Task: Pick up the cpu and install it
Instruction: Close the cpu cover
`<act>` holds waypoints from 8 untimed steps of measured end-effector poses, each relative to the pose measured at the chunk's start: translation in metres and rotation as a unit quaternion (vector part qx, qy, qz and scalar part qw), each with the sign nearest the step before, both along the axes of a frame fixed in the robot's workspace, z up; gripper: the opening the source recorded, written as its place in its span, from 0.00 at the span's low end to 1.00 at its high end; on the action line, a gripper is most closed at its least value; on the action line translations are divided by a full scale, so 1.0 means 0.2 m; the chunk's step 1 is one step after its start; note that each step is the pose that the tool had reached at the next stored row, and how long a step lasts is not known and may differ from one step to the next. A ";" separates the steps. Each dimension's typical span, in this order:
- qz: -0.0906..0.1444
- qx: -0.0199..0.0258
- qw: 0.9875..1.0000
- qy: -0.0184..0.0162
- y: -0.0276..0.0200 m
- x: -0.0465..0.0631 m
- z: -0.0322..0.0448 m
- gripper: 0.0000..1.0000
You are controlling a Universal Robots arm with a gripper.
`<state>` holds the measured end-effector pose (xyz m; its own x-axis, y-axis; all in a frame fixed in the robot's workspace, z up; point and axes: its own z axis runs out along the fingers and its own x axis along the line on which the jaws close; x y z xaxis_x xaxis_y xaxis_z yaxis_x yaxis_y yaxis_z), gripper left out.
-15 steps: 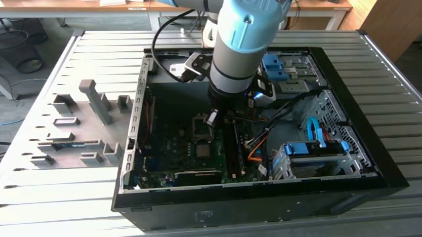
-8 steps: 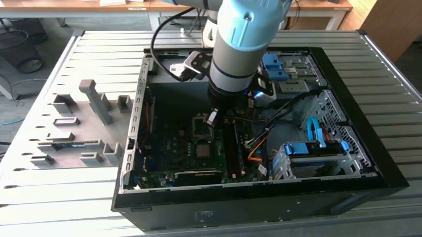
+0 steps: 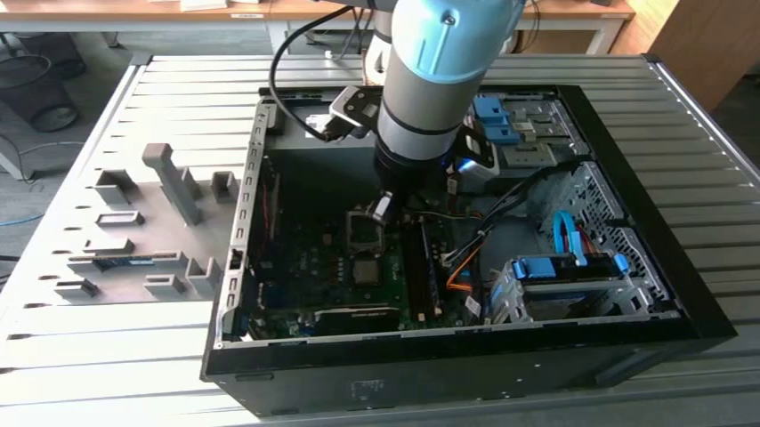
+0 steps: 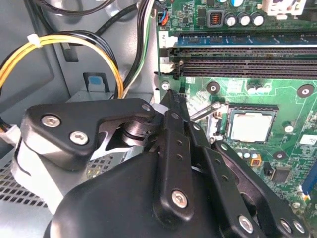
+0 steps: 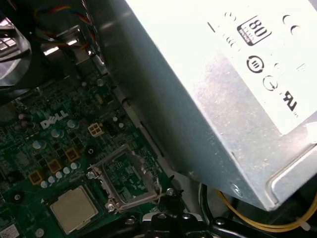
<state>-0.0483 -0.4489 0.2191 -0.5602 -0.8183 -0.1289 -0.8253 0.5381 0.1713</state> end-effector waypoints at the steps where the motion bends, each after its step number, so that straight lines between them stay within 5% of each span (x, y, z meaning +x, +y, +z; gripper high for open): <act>1: 0.000 0.000 1.000 0.000 0.000 0.00 0.002 0.10; 8: 0.000 0.000 1.000 0.000 -0.003 0.00 0.010 0.10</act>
